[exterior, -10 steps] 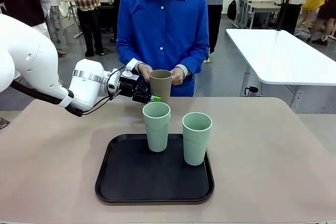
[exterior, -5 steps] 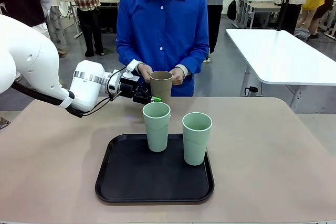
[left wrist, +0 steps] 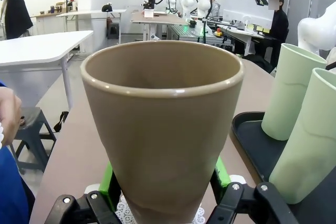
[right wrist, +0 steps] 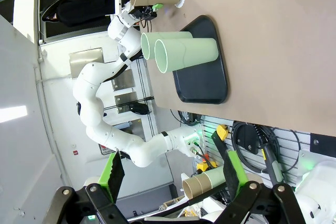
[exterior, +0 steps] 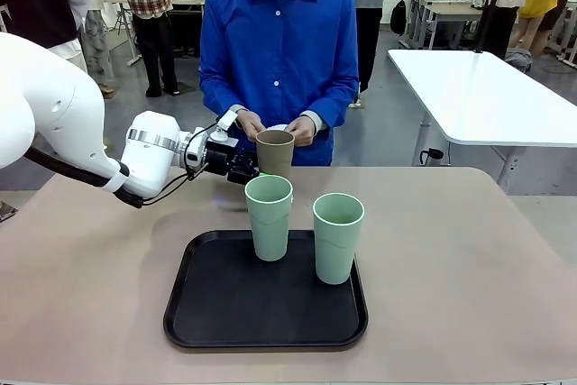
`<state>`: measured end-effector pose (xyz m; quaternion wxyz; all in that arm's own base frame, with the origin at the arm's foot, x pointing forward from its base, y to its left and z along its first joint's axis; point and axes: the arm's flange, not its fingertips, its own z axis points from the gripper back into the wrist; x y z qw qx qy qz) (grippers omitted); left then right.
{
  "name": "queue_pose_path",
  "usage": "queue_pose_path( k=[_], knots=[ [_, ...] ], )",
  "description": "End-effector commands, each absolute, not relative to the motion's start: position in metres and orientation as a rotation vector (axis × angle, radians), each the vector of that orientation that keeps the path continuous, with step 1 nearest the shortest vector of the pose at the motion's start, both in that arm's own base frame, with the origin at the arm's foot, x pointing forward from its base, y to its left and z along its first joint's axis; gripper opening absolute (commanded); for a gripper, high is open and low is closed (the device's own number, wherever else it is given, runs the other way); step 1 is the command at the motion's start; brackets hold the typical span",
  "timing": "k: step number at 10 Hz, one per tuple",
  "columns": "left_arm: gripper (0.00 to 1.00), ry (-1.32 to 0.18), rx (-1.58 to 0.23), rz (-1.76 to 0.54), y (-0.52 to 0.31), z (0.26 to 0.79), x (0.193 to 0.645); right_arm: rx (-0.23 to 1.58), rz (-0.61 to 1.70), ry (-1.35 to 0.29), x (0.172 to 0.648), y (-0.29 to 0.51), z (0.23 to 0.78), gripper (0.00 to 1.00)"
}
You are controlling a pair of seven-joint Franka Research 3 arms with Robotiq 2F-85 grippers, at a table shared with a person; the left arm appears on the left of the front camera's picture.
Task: Place coasters on the table and set cups on them.
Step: Pick up one Reusable plastic cup and place it on a coaster set by the human.
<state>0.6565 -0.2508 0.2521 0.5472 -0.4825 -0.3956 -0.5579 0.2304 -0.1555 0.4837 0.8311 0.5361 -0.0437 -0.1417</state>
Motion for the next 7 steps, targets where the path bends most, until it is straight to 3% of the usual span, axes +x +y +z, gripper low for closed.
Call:
queue_pose_path(
  k=[1, 7],
  knots=[
    [0.84, -0.941, -1.135, -1.321, -0.2531, 0.2572, 0.6644, 1.159, -0.295, -0.096, 0.2315, -0.1555, 0.4842, 1.00],
    [0.84, -0.903, -1.137, -1.335, -0.2527, 0.2523, 0.6624, 1.159, -0.295, -0.096, 0.2315, -0.1555, 0.4842, 1.00]
  ],
)
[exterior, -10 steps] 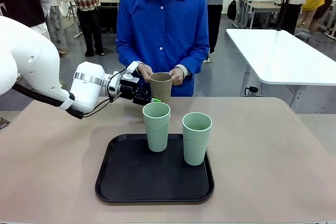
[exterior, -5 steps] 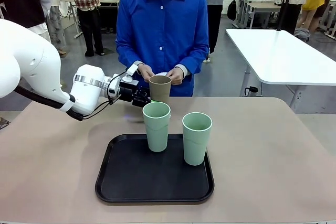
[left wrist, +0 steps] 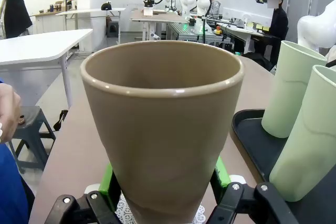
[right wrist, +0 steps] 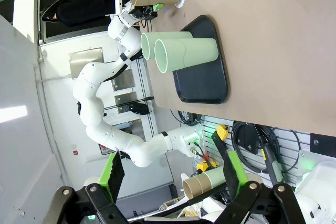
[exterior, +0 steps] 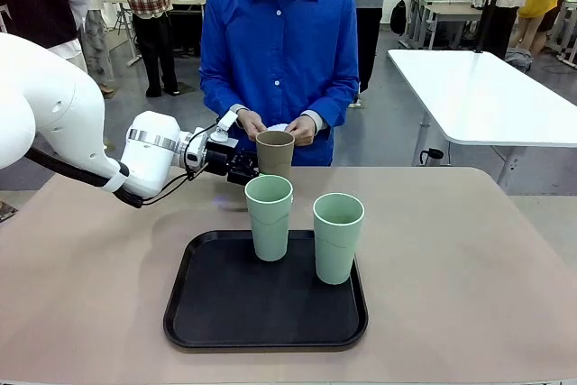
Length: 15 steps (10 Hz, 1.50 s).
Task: Place coasters on the table and set cups on them.
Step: Pick up one Reusable plastic cup and place it on a coaster set by the human.
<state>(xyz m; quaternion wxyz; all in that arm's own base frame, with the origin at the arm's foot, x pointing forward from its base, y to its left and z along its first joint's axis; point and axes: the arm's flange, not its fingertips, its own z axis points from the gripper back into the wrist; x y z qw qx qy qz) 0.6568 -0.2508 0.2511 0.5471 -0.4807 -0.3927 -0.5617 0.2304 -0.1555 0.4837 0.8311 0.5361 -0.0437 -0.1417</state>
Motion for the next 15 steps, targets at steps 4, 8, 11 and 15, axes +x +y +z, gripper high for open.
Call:
queue_pose_path(
  k=[4, 8, 11, 15],
  knots=[
    [0.84, -0.893, -1.153, -1.324, -0.254, 0.242, 0.666, 1.159, -0.295, -0.096, 0.231, -0.156, 0.484, 1.00],
    [1.00, -0.875, -1.166, -1.331, -0.253, 0.237, 0.666, 1.159, -0.295, -0.096, 0.231, -0.156, 0.484, 1.00],
    [1.00, -0.871, -1.170, -1.337, -0.251, 0.238, 0.665, 1.159, -0.295, -0.096, 0.231, -0.156, 0.484, 1.00],
    [1.00, -0.875, -1.173, -1.343, -0.250, 0.239, 0.663, 1.159, -0.295, -0.096, 0.231, -0.156, 0.484, 1.00]
  ],
)
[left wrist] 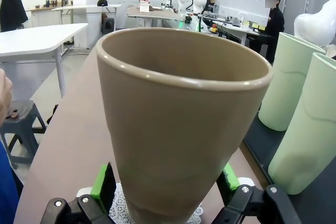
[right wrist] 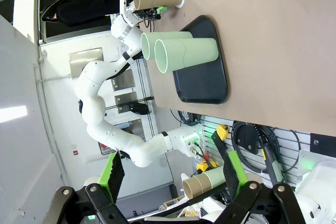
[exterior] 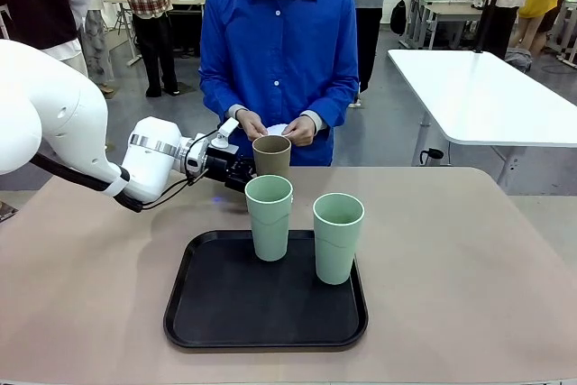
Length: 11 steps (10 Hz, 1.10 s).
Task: Place coasters on the table and set cups on them.
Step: Pick up one Reusable plastic cup and place it on a coaster set by the human.
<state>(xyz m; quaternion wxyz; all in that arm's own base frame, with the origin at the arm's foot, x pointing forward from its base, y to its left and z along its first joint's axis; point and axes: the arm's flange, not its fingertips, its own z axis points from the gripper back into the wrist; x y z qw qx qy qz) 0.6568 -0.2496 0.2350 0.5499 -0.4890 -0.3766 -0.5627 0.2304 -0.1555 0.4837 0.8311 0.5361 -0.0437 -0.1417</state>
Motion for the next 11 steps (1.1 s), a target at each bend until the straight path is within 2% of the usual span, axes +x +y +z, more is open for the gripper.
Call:
queue_pose_path(
  k=[1, 11],
  knots=[
    [1.00, -0.875, -1.176, -1.347, -0.250, 0.238, 0.663, 1.159, -0.295, -0.096, 0.231, -0.156, 0.484, 1.00],
    [1.00, -0.899, -1.182, -1.335, -0.238, 0.237, 0.662, 1.159, -0.295, -0.096, 0.231, -0.156, 0.484, 1.00]
  ],
)
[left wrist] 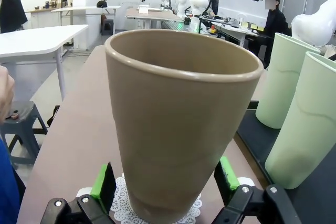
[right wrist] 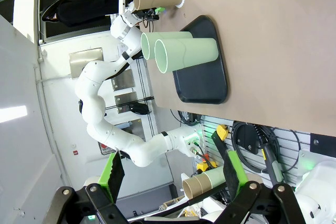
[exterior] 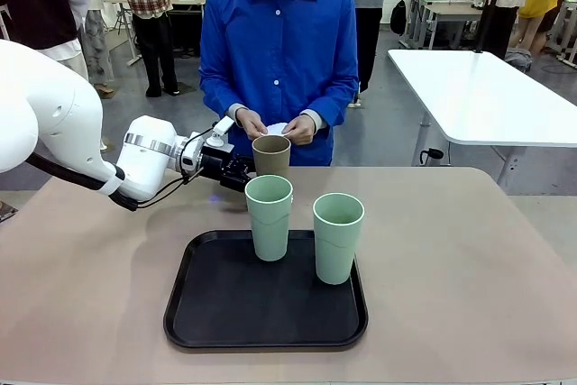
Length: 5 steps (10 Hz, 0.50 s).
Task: Place coasters on the table and set cups on them.
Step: Pick up one Reusable plastic cup and place it on a coaster set by the human.
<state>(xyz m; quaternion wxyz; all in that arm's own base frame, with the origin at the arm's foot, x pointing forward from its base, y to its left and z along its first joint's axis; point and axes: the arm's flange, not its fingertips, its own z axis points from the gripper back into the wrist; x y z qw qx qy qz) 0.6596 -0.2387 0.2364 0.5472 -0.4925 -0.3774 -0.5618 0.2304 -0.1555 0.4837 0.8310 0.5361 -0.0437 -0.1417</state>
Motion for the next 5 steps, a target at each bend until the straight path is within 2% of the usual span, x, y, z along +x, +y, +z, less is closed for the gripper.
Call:
queue_pose_path(
  k=[1, 5],
  knots=[
    [1.00, -0.901, -1.182, -1.332, -0.2358, 0.2375, 0.6607, 1.159, -0.295, -0.096, 0.2315, -0.1555, 0.4842, 1.00],
    [1.00, -0.903, -1.184, -1.341, -0.2332, 0.2357, 0.6572, 1.159, -0.295, -0.096, 0.2315, -0.1555, 0.4842, 1.00]
  ],
)
